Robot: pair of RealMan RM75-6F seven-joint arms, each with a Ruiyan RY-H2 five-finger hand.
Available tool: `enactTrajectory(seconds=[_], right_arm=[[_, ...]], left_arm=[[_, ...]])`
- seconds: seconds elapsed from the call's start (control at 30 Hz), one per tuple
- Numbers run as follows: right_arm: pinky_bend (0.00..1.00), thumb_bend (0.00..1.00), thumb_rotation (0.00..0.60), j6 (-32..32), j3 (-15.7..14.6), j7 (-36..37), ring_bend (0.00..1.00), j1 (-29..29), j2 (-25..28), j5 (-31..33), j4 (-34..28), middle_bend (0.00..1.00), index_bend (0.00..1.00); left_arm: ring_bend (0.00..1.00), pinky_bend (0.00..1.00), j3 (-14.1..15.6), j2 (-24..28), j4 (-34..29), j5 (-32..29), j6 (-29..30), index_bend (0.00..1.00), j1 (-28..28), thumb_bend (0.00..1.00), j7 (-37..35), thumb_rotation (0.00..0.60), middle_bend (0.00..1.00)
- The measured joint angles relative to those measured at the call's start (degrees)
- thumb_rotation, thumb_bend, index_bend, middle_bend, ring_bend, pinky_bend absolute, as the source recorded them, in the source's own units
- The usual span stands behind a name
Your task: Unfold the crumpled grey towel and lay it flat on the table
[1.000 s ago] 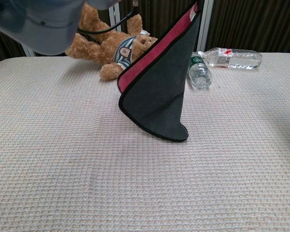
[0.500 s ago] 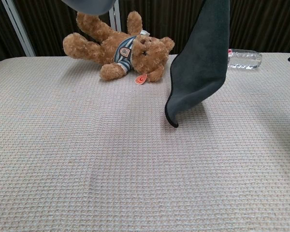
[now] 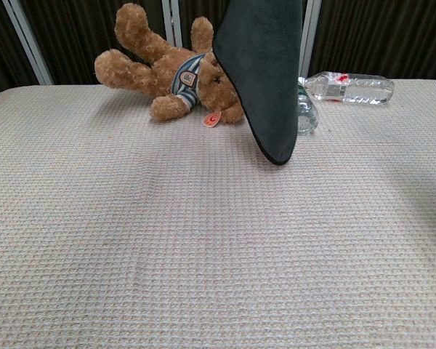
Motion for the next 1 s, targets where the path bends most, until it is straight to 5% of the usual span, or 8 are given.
enactTrajectory(seconds=[0.4,0.6,1.0], right_arm=[[0.00,0.31,0.600,0.48,-0.72,-0.26,0.00,-0.07,-0.09,-0.13,0.19,0.00,0.00],[0.00,0.31,0.600,-0.16,-0.42,0.72,0.00,0.08,0.40,1.10,1.52,0.00,0.00],[0.00,0.31,0.600,-0.54,0.32,1.92,0.00,0.25,1.35,2.61,1.37,0.00,0.00]], left_arm=[[0.00,0.03,2.72,5.81,-7.09,-11.60,2.18,0.60,-1.38,0.49,5.85,0.600,0.22],[0.00,0.03,4.45,-0.25,-2.93,-14.20,1.64,0.59,-5.72,0.49,5.24,0.600,0.22],[0.00,0.03,4.42,-16.71,16.58,-16.08,-1.14,0.59,-16.56,0.49,0.15,0.600,0.22]])
